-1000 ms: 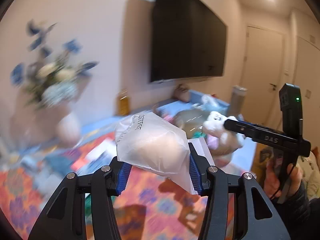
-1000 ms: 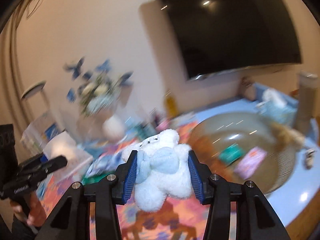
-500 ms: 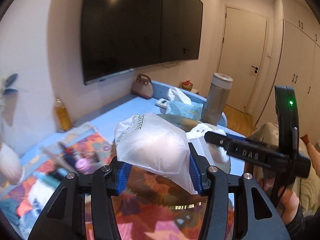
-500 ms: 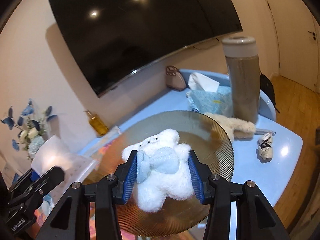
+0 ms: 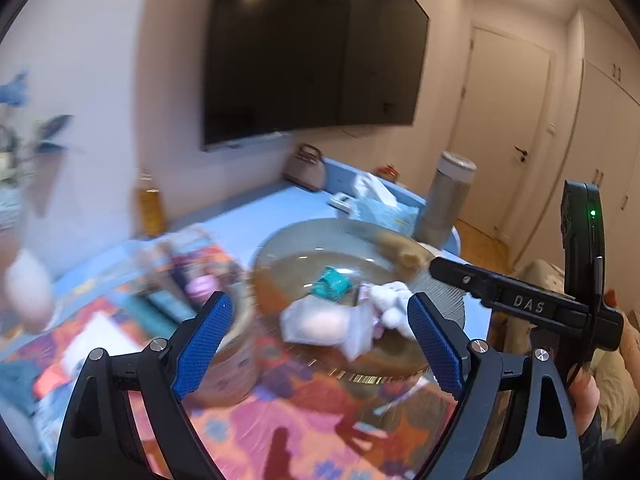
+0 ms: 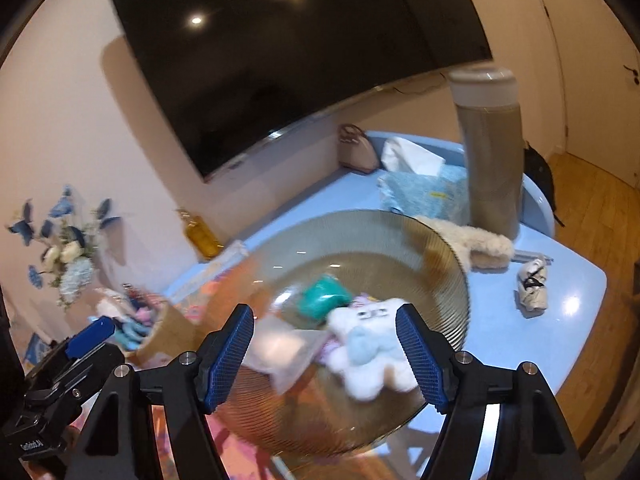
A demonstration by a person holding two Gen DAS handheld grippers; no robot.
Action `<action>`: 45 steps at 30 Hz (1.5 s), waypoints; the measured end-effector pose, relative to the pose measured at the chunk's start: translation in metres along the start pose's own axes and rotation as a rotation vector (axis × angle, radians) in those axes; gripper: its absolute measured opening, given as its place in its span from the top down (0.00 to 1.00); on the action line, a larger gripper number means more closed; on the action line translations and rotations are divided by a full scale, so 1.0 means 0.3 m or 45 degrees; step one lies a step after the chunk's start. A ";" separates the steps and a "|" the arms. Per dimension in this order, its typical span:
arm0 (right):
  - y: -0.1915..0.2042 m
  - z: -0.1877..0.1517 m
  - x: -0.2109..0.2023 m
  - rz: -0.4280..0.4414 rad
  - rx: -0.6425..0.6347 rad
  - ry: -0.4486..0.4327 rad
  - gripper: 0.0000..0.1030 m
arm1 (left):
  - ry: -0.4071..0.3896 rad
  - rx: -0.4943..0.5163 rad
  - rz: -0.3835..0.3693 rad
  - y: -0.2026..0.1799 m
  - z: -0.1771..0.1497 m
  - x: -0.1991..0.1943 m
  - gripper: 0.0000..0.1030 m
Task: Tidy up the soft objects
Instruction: 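Carry the bag and plush to the glass bowl and open both tools, then return both tools to the table of soft items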
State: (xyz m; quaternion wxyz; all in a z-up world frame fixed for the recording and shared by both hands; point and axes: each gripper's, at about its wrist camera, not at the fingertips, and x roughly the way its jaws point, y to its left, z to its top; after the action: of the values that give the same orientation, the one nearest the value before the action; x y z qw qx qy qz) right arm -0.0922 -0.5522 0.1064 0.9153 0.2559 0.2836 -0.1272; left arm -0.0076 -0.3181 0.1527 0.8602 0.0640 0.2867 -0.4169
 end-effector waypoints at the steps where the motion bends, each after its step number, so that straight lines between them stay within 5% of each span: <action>1: 0.022 -0.004 -0.013 0.017 -0.015 -0.009 0.30 | -0.012 -0.010 0.066 0.018 -0.014 -0.062 0.13; 5: 0.173 -0.044 -0.086 0.128 -0.133 -0.053 0.21 | 0.004 0.010 0.403 0.070 -0.057 -0.245 0.13; 13: 0.524 -0.198 -0.127 0.376 -0.367 -0.016 0.18 | -0.190 -0.215 0.596 0.310 -0.198 -0.738 0.03; 17: 0.706 -0.328 -0.091 0.456 -0.499 0.058 0.18 | -0.209 -0.345 0.671 0.441 -0.303 -0.842 0.03; 23: 0.871 -0.514 0.014 0.480 -0.662 0.064 0.16 | -0.047 -0.497 0.843 0.635 -0.518 -0.748 0.03; 29: 0.926 -0.672 0.167 0.393 -0.779 0.163 0.14 | 0.040 -0.672 0.770 0.782 -0.712 -0.614 0.03; 45: 0.960 -0.760 0.293 0.297 -0.892 0.351 0.05 | 0.060 -0.741 0.748 0.825 -0.769 -0.557 0.03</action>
State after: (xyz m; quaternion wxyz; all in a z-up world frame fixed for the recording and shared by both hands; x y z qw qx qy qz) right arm -0.0161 -0.1958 0.0077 0.9088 -0.0268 0.3993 0.1178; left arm -0.0041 0.0357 0.0212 0.9180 -0.0932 0.3818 -0.0537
